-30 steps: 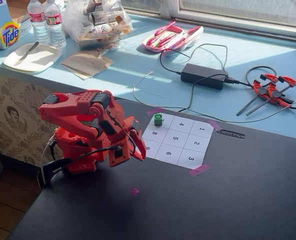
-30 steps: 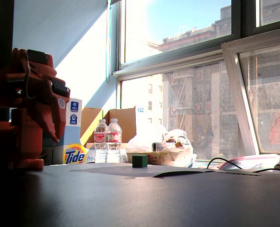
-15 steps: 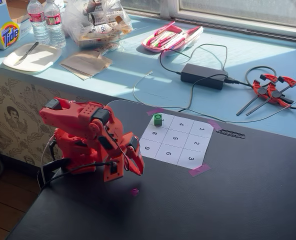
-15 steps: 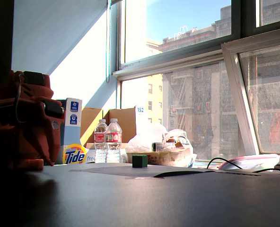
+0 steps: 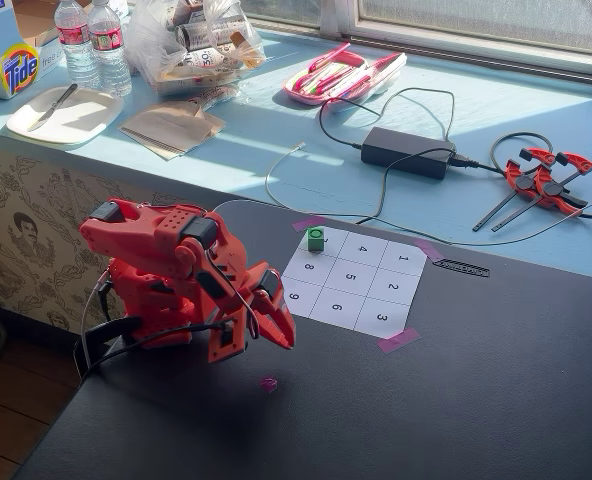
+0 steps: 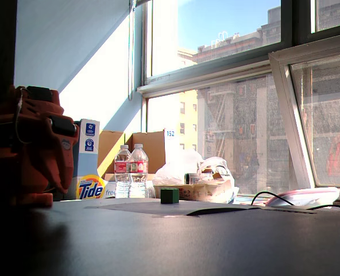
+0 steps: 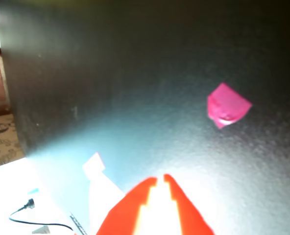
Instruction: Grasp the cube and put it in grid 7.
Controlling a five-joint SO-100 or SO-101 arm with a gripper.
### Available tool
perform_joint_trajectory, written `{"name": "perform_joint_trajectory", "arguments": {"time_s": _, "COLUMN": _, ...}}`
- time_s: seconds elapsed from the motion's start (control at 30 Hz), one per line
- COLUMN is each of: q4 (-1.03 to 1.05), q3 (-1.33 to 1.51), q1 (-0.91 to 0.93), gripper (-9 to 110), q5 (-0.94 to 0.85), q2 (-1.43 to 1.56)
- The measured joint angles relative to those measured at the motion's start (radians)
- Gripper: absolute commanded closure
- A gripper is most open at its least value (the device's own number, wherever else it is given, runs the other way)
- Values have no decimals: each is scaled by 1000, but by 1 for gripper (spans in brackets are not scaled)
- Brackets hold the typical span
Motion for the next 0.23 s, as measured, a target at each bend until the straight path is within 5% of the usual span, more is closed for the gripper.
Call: {"name": "perform_joint_trajectory", "arguments": {"time_s": 0.23, "q4": 0, "q3": 0, "q1": -2, "gripper": 101, "q5": 3, "q2": 0}}
